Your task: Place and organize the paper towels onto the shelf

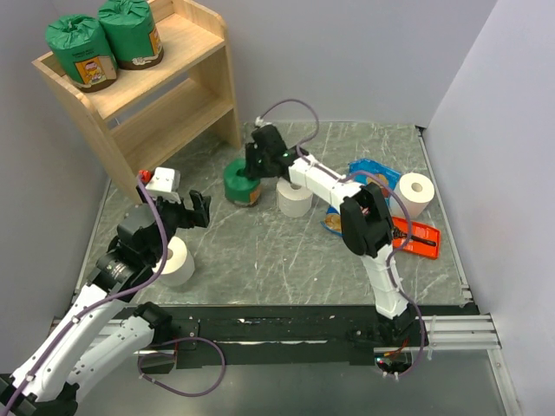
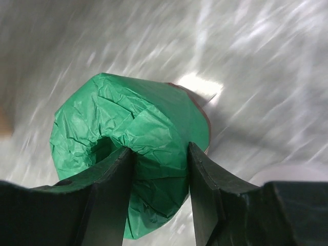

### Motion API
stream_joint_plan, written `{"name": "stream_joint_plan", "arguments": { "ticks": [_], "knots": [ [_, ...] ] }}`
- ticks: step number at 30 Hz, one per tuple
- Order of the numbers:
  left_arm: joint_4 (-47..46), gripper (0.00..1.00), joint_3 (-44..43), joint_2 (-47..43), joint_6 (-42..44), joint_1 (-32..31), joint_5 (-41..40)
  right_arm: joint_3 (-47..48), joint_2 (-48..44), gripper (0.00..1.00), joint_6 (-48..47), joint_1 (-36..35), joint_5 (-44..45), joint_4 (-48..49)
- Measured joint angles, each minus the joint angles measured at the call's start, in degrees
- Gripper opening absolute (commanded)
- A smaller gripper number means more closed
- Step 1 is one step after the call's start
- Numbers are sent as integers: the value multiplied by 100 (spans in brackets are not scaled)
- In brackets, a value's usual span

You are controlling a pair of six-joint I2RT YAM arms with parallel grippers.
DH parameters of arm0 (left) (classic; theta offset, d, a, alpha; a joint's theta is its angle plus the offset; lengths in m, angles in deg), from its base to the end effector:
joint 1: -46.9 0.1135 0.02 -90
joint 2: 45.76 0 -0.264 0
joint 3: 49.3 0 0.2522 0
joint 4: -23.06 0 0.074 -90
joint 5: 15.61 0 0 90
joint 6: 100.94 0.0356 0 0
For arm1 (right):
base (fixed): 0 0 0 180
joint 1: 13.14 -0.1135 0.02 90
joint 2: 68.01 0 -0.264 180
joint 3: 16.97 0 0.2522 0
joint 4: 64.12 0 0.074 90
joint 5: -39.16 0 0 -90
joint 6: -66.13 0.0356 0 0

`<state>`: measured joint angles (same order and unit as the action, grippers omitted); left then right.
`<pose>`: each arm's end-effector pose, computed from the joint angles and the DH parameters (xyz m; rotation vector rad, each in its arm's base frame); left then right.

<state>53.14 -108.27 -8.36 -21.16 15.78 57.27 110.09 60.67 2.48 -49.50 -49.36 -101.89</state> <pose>0.1352 -0.0694 0.3506 0.0919 1.7181 -0.2786 0.4207 0.3086 0.2429 -0.1881 2.3105 0.5447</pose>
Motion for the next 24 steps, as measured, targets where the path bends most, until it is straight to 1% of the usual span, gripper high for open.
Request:
{"name": "stream_joint_plan", "arguments": {
  "ticks": [5,9,12,15,16,19,22,24],
  "knots": [
    [-24,96,0,-7,0,4,-17,-890,-682,46,-48,-608,-68,2],
    [-20,96,2,2,0,7,-17,-1661,-1139,47,17,-887,-79,85],
    [-20,96,0,-2,0,7,-15,-2081,-1362,51,72,-1001,22,48],
    [-20,96,0,9,0,9,-13,-2396,-1572,57,166,-1040,92,140],
    [-20,97,0,15,0,9,-13,-2500,-1641,62,201,-1045,105,149],
    [-17,96,0,48,0,9,-13,-2656,-1784,70,291,-1045,175,157],
    [-17,96,0,76,0,9,-11,-2662,-1939,76,323,-1045,227,138],
    [-17,96,0,85,0,9,-13,-2662,-2098,78,319,-1045,245,79]
  ]
}}
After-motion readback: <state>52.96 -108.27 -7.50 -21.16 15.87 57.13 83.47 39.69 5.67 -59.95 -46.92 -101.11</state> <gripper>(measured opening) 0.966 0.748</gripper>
